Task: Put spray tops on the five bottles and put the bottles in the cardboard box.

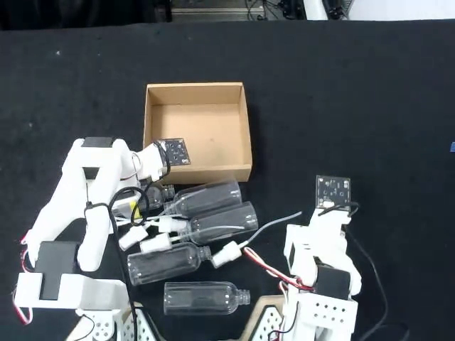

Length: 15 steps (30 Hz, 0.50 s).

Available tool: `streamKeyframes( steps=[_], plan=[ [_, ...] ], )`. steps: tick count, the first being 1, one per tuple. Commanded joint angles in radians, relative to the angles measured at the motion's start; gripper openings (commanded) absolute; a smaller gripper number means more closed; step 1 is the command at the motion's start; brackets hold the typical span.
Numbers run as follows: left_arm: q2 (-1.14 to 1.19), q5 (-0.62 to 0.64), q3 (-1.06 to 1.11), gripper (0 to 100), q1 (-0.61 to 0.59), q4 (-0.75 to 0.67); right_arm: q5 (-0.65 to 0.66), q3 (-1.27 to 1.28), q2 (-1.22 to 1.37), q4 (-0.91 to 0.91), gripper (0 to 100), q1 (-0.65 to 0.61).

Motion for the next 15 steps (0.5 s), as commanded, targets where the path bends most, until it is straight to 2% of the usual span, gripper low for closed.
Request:
streamKeyframes(
  steps=[1,15],
  plan=[
    [-0.041,-0.011,0.027,25,0.01,-0.002,0.005,-0.005,-0.096,0.011,1.2,0.008],
    [-0.041,-0.012,0.035,25,0.007,0.0,0.005,-0.005,-0.096,0.011,1.2,0.008]
  ],
)
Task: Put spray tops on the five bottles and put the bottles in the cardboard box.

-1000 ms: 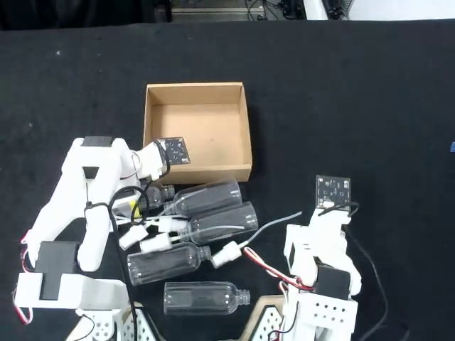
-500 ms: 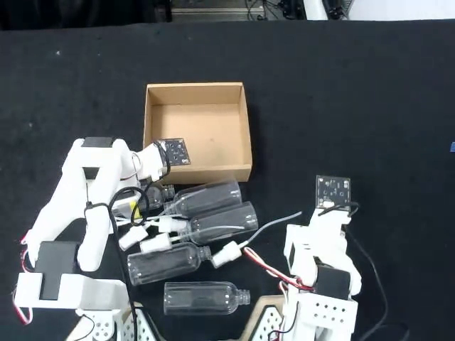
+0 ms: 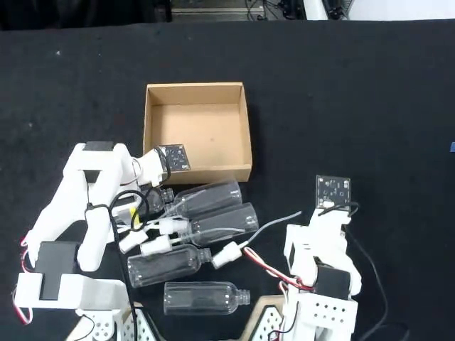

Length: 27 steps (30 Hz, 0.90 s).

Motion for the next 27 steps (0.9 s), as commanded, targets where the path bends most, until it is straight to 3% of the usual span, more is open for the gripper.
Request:
streamKeyframes(
  steps=[1,6,10,20,27],
  plan=[
    [-0.041,-0.012,-0.005,25,0.007,0.0,0.005,-0.005,-0.096,0.011,1.2,0.008],
    [-0.041,-0.011,-0.005,16,0.01,-0.002,0.005,-0.005,-0.096,0.011,1.2,0.008],
    [-0.041,-0.011,-0.005,19,0.008,0.012,0.005,-0.005,-0.096,0.011,1.2,0.008],
    [-0.041,-0.014,-0.231,19,0.008,0.331,0.005,-0.005,-0.096,0.011,1.2,0.008],
    [-0.041,-0.014,-0.383,19,0.002,0.451,0.005,-0.005,-0.096,0.011,1.2,0.008]
  ],
)
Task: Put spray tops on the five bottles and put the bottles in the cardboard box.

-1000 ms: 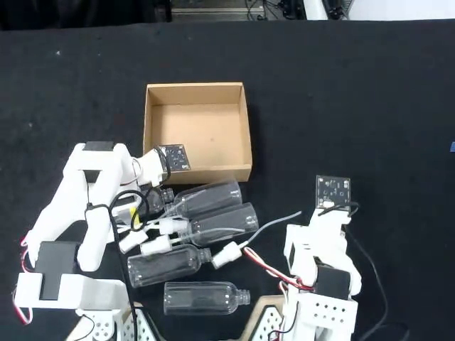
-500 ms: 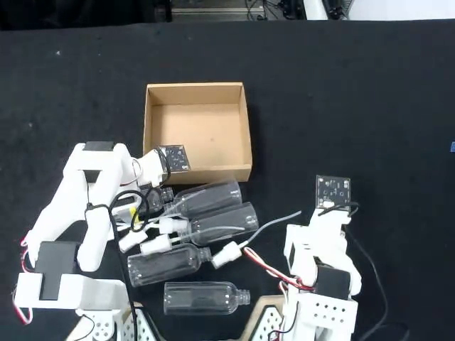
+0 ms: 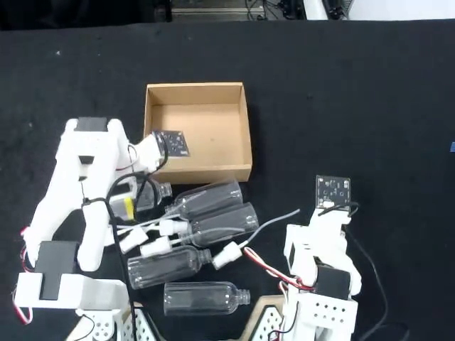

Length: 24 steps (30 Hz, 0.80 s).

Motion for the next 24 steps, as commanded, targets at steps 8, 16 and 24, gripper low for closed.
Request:
streamKeyframes(
  steps=[8,16,24],
  plan=[
    [-0.041,-0.005,-0.334,19,-0.035,0.308,0.005,-0.005,-0.096,0.011,1.2,0.008],
    [-0.032,-0.002,-0.401,19,-0.285,0.315,0.005,-0.005,-0.096,0.011,1.2,0.008],
    [-0.029,0.086,-0.326,19,-0.602,0.193,0.005,-0.005,-0.096,0.011,1.2,0.008]
  ],
)
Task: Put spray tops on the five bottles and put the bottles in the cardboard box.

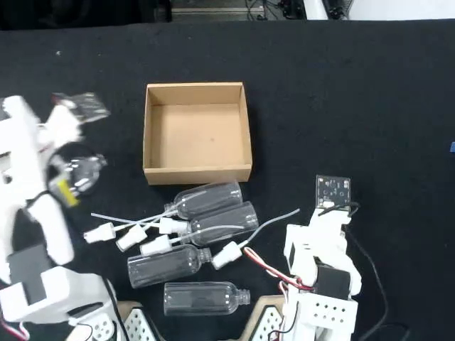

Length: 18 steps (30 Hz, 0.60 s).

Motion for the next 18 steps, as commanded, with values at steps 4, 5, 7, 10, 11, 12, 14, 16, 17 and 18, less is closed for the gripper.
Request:
streamKeyframes(
  steps=[4,5,7,10,11,12,14,16,17,18],
  plan=[
    [-0.029,0.213,0.176,19,-0.277,-0.324,0.005,-0.005,-0.096,0.011,1.2,0.008],
    [-0.029,0.264,0.219,19,-0.317,-0.39,0.005,-0.005,-0.096,0.011,1.2,0.008],
    [-0.029,0.368,0.295,19,-0.395,-0.508,0.005,-0.005,-0.096,0.011,1.2,0.008],
    [-0.029,0.497,0.4,19,-0.483,-0.672,0.005,-0.005,-0.096,0.011,1.2,0.008],
    [-0.029,0.532,0.427,19,-0.504,-0.713,0.005,-0.005,-0.096,0.011,1.2,0.008],
    [-0.029,0.56,0.453,19,-0.519,-0.738,0.005,-0.005,-0.096,0.011,1.2,0.008],
    [-0.029,0.594,0.483,20,-0.542,-0.744,0.005,-0.005,-0.096,0.011,1.2,0.008],
    [-0.029,0.6,0.506,20,-0.562,-0.743,0.005,-0.005,-0.096,0.011,1.2,0.008],
    [-0.029,0.598,0.509,20,-0.575,-0.743,0.005,-0.005,-0.096,0.011,1.2,0.008],
    [-0.029,0.598,0.51,20,-0.585,-0.743,0.005,-0.005,-0.096,0.011,1.2,0.008]
  ],
)
